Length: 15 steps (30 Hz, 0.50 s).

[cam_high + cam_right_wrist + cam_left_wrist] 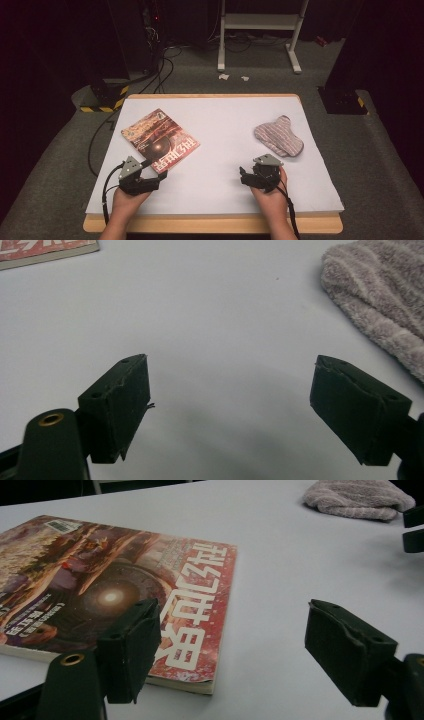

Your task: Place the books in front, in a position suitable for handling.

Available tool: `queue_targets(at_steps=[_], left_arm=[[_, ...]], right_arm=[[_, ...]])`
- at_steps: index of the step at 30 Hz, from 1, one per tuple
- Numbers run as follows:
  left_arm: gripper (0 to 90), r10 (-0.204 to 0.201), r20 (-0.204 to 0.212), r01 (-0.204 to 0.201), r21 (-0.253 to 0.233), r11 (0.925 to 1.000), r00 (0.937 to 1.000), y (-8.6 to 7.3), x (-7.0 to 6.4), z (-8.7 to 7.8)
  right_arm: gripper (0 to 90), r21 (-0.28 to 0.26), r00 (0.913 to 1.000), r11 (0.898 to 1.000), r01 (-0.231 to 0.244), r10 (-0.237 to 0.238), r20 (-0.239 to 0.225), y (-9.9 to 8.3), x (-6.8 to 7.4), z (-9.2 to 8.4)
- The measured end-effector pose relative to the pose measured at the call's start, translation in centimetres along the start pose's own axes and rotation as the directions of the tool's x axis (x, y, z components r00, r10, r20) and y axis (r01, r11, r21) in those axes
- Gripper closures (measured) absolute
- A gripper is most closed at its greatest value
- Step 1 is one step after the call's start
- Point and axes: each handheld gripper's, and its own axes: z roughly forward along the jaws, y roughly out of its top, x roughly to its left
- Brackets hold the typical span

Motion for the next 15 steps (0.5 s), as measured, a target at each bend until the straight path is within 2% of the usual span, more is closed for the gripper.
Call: queue_targets(at_steps=[5,10,12,14,15], left_arm=[[22.7,0.000,-0.013,0.001,0.026,0.9997,0.9999,-0.5,0.4,0.1],[22.4,-0.024,-0.014,0.025,0.011,0.9996,0.9996,-0.7,0.9,-0.5],[22.3,-0.034,-0.022,0.034,0.007,0.9994,0.9992,-0.8,1.0,-0.7],[22.3,-0.062,-0.015,0.062,0.006,0.9981,0.9980,-0.9,1.3,-0.9],[22.3,-0.066,-0.016,0.066,0.001,0.9978,0.9977,-0.9,1.4,-0.9]], right_arm=[[16.1,0.000,0.9998,1.000,-0.021,0.021,-0.006,-0.1,-0.4,-0.3],[16.0,-0.008,0.9995,1.000,-0.024,0.024,-0.021,0.0,-0.8,-0.2],[18.3,-0.025,0.9993,0.999,-0.019,0.019,-0.034,0.0,-0.9,-0.1],[19.5,-0.054,0.9999,0.999,0.004,-0.005,-0.013,0.0,-0.8,0.1],[19.5,-0.056,0.9997,0.998,0.011,-0.012,-0.021,0.0,-0.8,0.2]])
